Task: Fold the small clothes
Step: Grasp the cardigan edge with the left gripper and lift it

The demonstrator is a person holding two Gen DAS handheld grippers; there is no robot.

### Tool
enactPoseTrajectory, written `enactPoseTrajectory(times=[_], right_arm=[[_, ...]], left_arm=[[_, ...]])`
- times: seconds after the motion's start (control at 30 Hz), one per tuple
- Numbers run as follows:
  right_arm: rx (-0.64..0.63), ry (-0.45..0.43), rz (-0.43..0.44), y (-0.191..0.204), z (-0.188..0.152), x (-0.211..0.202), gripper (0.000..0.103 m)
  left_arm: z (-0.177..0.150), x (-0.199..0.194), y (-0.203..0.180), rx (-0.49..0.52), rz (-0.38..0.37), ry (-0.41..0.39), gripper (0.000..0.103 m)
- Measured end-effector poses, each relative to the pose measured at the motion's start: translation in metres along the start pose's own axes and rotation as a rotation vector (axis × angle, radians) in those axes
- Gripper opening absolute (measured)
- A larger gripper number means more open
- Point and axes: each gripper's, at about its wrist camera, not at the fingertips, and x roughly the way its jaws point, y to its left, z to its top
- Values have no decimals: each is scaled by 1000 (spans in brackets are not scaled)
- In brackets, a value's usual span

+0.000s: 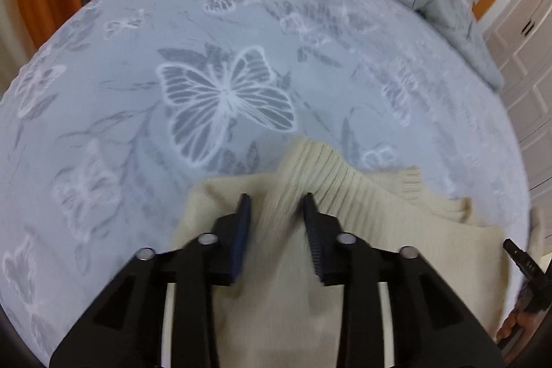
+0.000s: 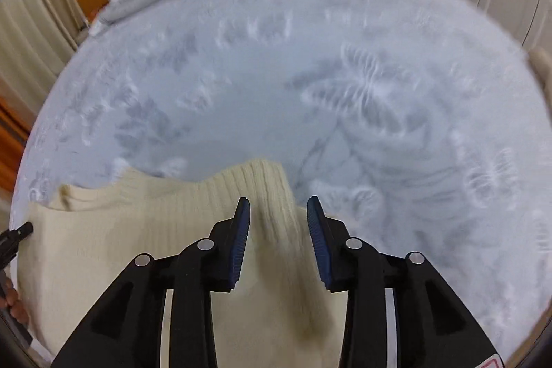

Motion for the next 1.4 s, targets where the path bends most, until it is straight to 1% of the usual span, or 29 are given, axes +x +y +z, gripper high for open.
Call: enactPoseTrajectory(times=[0.07,0.1,0.13,0.17,0.2,0.3,0.33,0.4,0.43,0.47,0.5,0.53,0.6,0.63,0.7,0.73,0.77,0.83,0.93,1.0,1.07,1.1,1.13,1.17,1.2,1.23,1.27,1.3,1.4], right_arm=[[-68,-52,29,21,-10,-35,35],[-114,-58,79,40,-23,-54,35],[-133,-53,112,52,-30,-58,35],[-159,-33,161,66,-41,-67,35],[-184,-5,202,84,-54,-71,35],[-258,84,303,138,-79,-64,24],[-275,90,303,148,-81,-62,20],[-314,124,268,179,-86,-47,19],[-301,178,246,188,-86,-25,18],[-275,248,238,191,-87,-4,18],[-260,267,240,195,-87,6,14],[-258,241,244,197,-85,11,13],[-254,274,217,201,-75,10,14],[-245,280,216,204,-73,3,15],[-216,250,242,199,-67,-16,15],[-198,238,234,196,-67,-20,15],[-174,244,223,191,-69,-20,15],[-152,304,203,184,-79,-5,11],[-193,280,197,187,-86,3,11],[-198,289,177,192,-85,4,11],[-229,285,163,196,-87,6,12],[-238,282,158,199,-87,6,12],[-245,277,155,200,-88,5,12],[-252,274,153,200,-87,8,12],[-256,271,152,199,-86,8,13],[-255,267,152,198,-87,7,13],[-255,264,152,197,-88,7,13],[-256,261,152,197,-88,6,13],[-258,258,165,195,-88,4,13]], left_arm=[[-12,-33,8,1,-39,-55,45],[-25,-55,17,-21,-48,-84,62],[-33,-65,23,-43,-62,-97,73],[-48,-78,35,-83,-93,-104,75],[-58,-84,44,-110,-114,-94,77],[-90,-90,70,-205,-153,-54,77],[-100,-90,77,-233,-159,-50,77],[-113,-83,87,-280,-155,-15,77],[-116,-79,90,-287,-160,0,77],[-118,-75,91,-287,-159,8,77],[-118,-71,92,-280,-153,14,77],[-118,-68,91,-269,-159,16,77],[-117,-61,89,-258,-166,23,77],[-117,-57,88,-261,-174,26,77],[-119,-51,90,-275,-178,29,78],[-121,-50,90,-272,-183,25,80],[-121,-49,90,-273,-187,21,81],[-121,-49,91,-296,-208,13,83],[-121,-47,100,-341,-245,4,85],[-122,-48,106,-380,-278,-6,87],[-124,-48,108,-387,-284,-11,87],[-124,-48,107,-378,-282,-16,86],[-123,-48,105,-360,-272,-22,77],[-122,-47,101,-329,-259,-21,64],[-120,-43,98,-310,-274,-1,39],[-119,-38,97,-317,-290,31,34],[-118,-41,98,-346,-289,30,30],[-114,-49,95,-361,-314,17,23],[-100,-88,69,-304,-332,-76,21]])
